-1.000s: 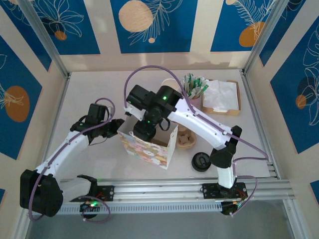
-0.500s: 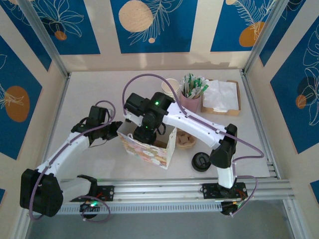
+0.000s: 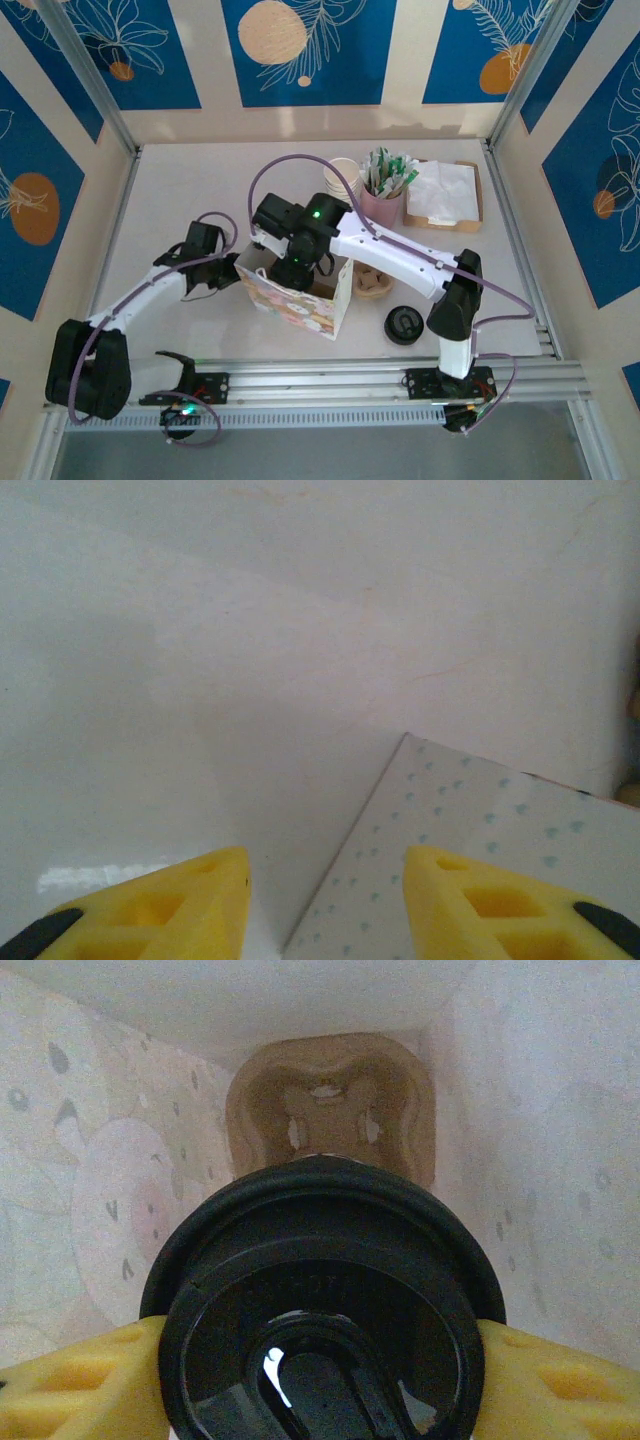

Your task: Pack the takeout coffee

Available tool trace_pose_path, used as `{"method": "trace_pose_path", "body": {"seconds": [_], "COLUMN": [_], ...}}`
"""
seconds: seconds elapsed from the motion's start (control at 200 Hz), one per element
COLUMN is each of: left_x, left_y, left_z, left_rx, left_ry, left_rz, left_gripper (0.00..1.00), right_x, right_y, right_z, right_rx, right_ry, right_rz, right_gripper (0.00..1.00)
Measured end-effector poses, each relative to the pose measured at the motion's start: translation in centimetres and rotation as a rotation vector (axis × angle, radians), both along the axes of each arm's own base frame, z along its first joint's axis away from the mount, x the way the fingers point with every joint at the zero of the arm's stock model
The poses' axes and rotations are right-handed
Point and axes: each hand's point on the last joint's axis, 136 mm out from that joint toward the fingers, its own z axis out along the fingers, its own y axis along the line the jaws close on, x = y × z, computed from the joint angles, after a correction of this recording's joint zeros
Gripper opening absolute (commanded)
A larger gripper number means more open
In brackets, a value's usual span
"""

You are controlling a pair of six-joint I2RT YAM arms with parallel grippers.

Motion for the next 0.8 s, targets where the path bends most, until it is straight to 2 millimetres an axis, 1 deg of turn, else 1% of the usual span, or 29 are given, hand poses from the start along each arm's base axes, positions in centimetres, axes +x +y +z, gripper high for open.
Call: {"method": "trace_pose_path", "body": {"seconds": [0.185, 0.435, 0.8], "left_x": [-0.6, -0.4, -1.3], "left_y": [0.1, -0.4, -0.2], "left_z": [-2.1, -2.8, -4.7], "left_rx": [-0.01, -0.035, -0.036], "left_ry": [0.041, 0.042, 0.082], "left_rz": [0.023, 0.017, 0.03], "left_gripper": [0.41, 0.39, 0.38], "right_x": [0.1, 0.4, 0.9], "right_y": [1.0, 1.7, 2.6], "right_z": [0.1, -0.3, -1.3], "right_rx": [0.031, 0.054, 0.084], "right_ry": [-0.02, -0.032, -0.043], "right_rz": [0.011, 0.012, 0.001], "right_gripper": [0.54, 0.53, 0.52]}}
